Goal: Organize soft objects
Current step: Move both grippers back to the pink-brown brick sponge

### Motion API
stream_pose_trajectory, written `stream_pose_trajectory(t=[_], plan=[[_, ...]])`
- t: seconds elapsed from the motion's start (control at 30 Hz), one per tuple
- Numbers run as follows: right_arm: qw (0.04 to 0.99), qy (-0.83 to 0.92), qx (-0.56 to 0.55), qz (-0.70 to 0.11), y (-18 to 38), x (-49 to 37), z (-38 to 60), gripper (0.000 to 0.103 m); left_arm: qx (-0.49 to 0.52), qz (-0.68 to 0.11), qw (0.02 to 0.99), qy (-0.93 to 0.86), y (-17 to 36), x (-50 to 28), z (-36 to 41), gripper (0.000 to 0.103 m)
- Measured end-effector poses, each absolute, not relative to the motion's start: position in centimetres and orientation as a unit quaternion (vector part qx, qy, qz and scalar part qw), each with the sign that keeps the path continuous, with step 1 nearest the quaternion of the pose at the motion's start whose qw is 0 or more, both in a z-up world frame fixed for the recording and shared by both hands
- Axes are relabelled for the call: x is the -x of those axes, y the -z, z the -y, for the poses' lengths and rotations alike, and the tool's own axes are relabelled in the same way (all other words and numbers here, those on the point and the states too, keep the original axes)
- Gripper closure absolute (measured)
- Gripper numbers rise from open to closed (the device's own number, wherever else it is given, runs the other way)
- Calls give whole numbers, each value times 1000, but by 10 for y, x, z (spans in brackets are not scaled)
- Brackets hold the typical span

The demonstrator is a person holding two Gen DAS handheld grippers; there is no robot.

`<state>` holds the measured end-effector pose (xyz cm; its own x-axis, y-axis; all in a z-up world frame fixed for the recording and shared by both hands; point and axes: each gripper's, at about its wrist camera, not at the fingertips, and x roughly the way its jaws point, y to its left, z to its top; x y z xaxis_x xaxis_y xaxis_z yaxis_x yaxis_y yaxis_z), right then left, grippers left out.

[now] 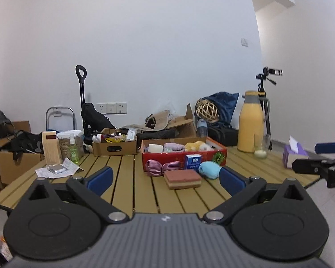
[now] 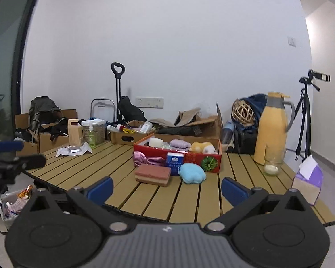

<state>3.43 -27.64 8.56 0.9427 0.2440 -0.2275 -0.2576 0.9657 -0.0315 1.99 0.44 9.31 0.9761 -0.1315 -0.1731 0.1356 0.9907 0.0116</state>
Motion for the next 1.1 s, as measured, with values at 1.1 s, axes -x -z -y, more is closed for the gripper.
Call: stream_pose_trajectory(t=[1.1], plan=[[957,-162,-46,-238,-15,-320,248,31,53,-267,960,63,-16,-325,10,21]])
